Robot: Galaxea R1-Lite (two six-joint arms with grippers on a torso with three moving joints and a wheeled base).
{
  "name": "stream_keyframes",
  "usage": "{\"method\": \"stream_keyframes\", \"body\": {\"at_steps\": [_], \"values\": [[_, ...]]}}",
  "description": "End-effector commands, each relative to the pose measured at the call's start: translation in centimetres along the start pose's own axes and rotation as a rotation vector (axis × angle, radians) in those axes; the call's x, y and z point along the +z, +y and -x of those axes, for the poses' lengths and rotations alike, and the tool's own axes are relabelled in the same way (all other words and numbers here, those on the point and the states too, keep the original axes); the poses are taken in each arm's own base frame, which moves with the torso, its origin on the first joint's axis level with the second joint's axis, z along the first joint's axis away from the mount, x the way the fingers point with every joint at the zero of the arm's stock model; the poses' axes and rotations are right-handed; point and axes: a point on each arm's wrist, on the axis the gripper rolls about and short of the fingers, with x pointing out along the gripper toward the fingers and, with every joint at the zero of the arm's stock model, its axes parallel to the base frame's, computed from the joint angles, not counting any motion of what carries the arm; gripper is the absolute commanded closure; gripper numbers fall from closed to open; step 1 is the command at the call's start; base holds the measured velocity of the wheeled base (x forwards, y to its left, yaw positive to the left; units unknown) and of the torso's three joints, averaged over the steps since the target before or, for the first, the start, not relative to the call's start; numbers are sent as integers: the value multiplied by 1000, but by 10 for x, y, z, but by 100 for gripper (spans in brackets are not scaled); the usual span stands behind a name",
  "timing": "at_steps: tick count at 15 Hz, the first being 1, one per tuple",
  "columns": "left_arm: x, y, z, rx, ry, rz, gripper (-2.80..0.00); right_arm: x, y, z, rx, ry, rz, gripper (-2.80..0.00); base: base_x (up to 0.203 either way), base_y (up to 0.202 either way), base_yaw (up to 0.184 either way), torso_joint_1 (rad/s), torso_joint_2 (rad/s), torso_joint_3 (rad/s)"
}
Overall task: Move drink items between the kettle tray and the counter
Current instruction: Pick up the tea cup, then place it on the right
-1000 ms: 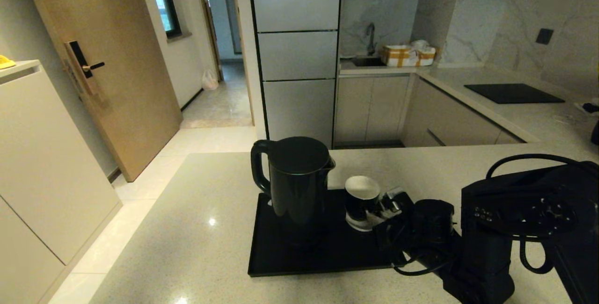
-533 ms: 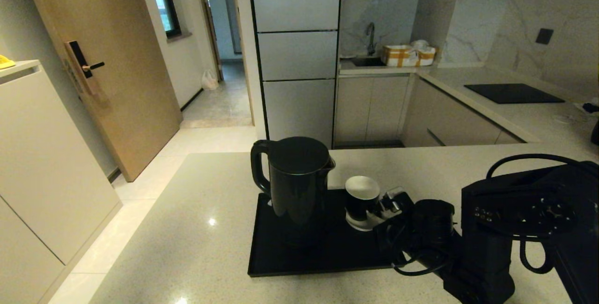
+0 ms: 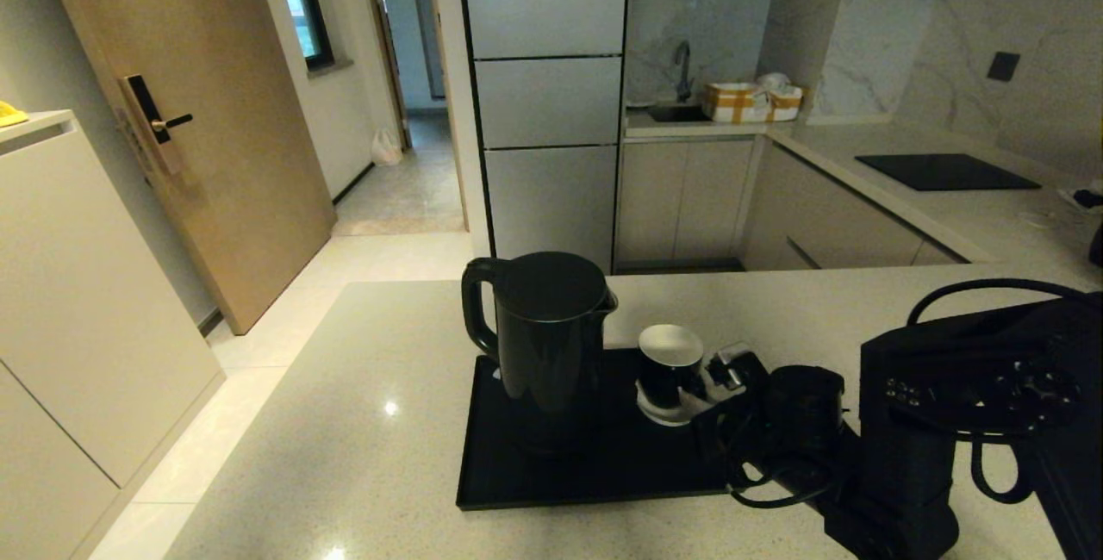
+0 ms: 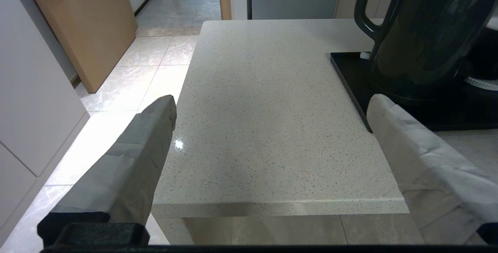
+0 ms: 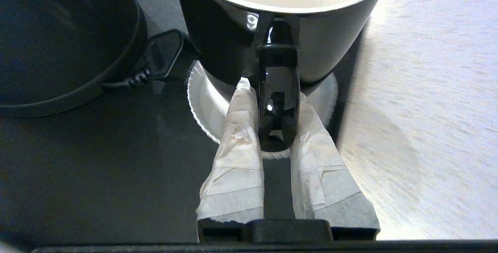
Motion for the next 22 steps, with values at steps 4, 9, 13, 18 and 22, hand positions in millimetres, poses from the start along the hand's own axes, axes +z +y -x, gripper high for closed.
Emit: {"method": "stream_keyframes", "body": {"at_steps": [4, 9, 13, 18, 22], "values": [[0, 0, 0, 1, 0, 0, -280, 36, -5, 44, -29, -81, -25, 0, 0, 0, 0, 0, 0, 0], [0, 0, 0, -1, 1, 0, -280, 33, -5, 69, -45, -43, -28, 0, 0, 0, 0, 0, 0, 0], [0, 0, 0, -1, 1, 0, -280, 27, -11, 69, -105, -14, -40, 0, 0, 0, 0, 0, 0, 0], [0, 0, 0, -1, 0, 0, -280, 10, -43, 57, -242, 39, -85, 0, 0, 0, 0, 0, 0, 0], [0, 0, 0, -1, 0, 0, -280, -1, -54, 55, -277, 75, -106, 0, 0, 0, 0, 0, 0, 0]]}}
